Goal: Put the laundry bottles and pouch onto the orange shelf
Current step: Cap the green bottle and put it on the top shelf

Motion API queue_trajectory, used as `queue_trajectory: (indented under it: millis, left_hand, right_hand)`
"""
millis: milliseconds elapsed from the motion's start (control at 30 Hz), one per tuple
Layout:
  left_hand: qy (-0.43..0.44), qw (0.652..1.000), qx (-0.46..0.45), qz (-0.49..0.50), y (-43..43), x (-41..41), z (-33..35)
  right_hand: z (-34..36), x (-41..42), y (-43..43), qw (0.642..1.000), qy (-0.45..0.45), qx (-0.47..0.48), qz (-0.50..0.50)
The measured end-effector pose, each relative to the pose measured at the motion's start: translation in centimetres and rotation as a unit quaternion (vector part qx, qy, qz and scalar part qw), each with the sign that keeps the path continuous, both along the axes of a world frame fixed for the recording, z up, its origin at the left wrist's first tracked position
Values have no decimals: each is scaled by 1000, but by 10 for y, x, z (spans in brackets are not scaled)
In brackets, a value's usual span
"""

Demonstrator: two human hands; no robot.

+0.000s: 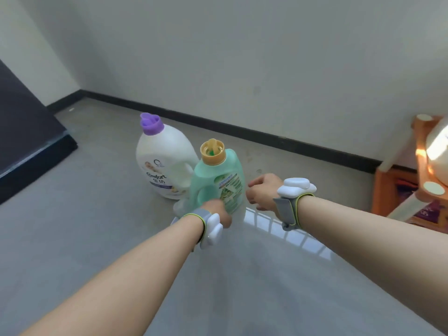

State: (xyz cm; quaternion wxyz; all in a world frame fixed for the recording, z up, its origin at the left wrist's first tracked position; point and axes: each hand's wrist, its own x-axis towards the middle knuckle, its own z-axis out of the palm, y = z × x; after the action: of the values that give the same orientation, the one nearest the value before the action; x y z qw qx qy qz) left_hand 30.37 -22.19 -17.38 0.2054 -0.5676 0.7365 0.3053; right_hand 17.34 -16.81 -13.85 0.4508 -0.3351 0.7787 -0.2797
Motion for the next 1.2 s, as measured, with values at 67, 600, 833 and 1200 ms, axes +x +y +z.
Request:
queue_trajectory:
  millis: [67, 600, 833, 1200]
  left_hand:
    - [-37, 998, -34, 46, -22, 37, -10]
    - [332, 927, -85, 152, -57, 76, -32]
    - [89, 969, -220, 64, -73, 96, -49]
    - [-100, 974, -199, -33, -77, 78, -97]
  right_hand:
    - [-8, 29, -15, 999, -36, -3, 25]
    - [-49, 80, -49, 993, -109, -29, -24]
    - [-74, 65, -40, 990, -21, -56, -129]
    - [-96, 18, -30, 988, 76, -127, -48]
